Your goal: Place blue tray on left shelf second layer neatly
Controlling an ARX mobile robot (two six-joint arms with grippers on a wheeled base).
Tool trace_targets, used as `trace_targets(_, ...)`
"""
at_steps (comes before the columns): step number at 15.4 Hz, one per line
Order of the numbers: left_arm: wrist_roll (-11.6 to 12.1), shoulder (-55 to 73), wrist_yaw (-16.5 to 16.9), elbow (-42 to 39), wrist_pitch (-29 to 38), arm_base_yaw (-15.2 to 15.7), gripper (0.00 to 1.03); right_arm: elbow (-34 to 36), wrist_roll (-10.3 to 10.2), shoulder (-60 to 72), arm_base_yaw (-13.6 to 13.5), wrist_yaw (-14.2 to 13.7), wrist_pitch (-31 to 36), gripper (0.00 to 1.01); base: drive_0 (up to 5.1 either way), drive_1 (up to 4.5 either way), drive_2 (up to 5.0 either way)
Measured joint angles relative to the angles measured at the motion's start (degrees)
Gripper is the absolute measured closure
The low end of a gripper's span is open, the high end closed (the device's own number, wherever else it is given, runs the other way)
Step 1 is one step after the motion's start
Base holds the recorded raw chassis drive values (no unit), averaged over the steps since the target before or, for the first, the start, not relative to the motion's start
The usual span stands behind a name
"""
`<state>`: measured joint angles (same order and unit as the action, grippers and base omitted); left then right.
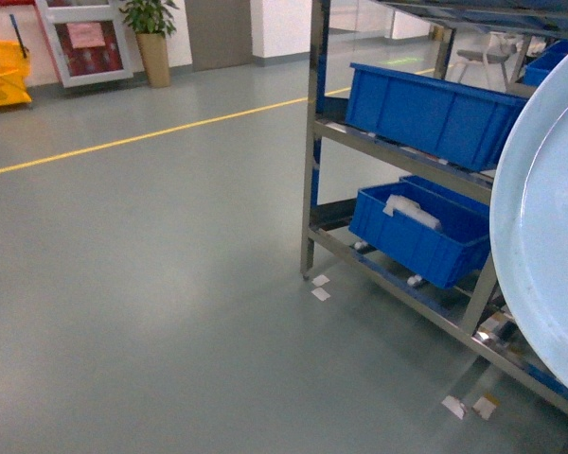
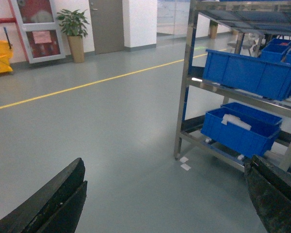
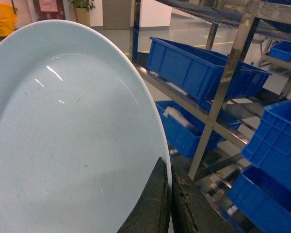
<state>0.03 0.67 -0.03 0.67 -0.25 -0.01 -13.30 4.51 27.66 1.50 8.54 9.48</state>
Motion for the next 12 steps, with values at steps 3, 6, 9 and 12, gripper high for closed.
trace_targets(3,0.0,0.0,0.0,0.0,0.0,0.0,0.05,0.0,0.0,0.0,0.0,0.0,0.0,0.99,-1.5,-1.47,-1.5)
trace_targets(6,0.0,0.0,0.0,0.0,0.0,0.0,0.05,0.0,0.0,0.0,0.0,0.0,0.0,0.99,-1.5,-1.45,-1.5)
trace_targets(9,0.0,0.0,0.0,0.0,0.0,0.0,0.05,0.0,0.0,0.0,0.0,0.0,0.0,0.99,-1.7,-1.65,-1.7)
trace_targets(12,0.0,0.0,0.0,0.0,-0.1,0.0,0.05,0.0,0.0,0.0,0.0,0.0,0.0,0.99,-1.8,-1.76,-1.8)
